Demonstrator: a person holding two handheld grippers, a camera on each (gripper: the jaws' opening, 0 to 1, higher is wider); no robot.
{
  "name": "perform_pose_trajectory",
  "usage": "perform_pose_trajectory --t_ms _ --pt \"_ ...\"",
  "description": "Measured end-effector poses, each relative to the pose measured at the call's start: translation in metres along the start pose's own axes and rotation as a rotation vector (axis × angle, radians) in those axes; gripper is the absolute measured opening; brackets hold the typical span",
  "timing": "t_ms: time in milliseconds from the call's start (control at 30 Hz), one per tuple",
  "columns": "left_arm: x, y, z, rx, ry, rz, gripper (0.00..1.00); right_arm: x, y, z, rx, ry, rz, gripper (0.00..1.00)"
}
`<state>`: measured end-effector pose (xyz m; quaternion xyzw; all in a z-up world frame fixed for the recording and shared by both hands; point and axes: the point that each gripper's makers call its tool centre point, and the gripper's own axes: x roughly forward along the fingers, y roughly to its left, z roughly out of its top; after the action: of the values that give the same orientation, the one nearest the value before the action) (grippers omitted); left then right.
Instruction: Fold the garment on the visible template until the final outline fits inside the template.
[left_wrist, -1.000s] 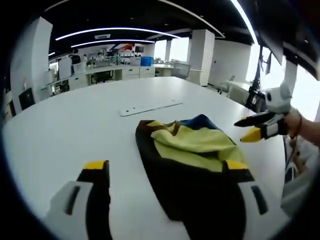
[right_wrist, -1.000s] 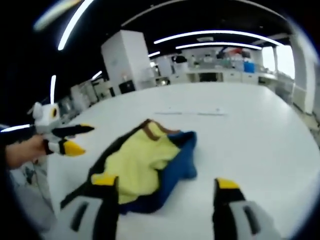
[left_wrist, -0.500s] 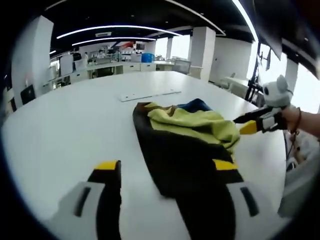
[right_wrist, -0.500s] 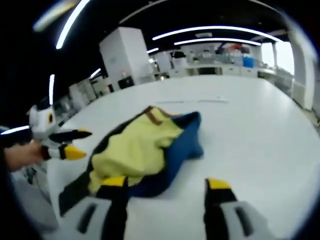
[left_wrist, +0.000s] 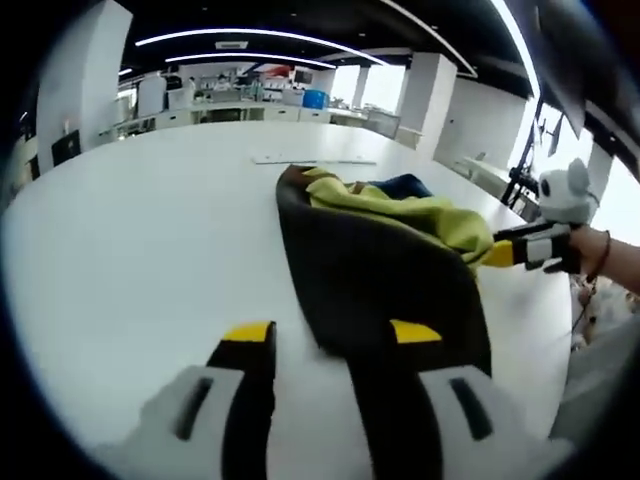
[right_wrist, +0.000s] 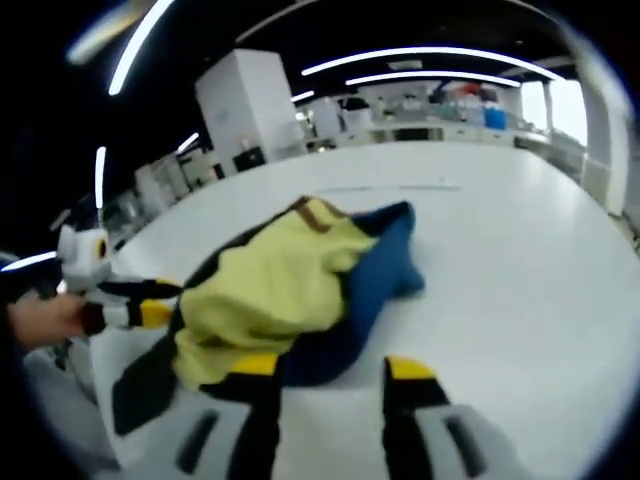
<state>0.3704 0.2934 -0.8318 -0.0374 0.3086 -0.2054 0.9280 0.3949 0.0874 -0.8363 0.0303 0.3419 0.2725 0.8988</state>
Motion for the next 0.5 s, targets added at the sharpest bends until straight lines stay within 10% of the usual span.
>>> perform_pose_trajectory --t_ms 500 --pt "0.0034 0.0044 -0.0066 0.001 0.042 0.009 0.0 0.0062 0.0 0.0011 -0.016 -0.045 -0.073 0.0"
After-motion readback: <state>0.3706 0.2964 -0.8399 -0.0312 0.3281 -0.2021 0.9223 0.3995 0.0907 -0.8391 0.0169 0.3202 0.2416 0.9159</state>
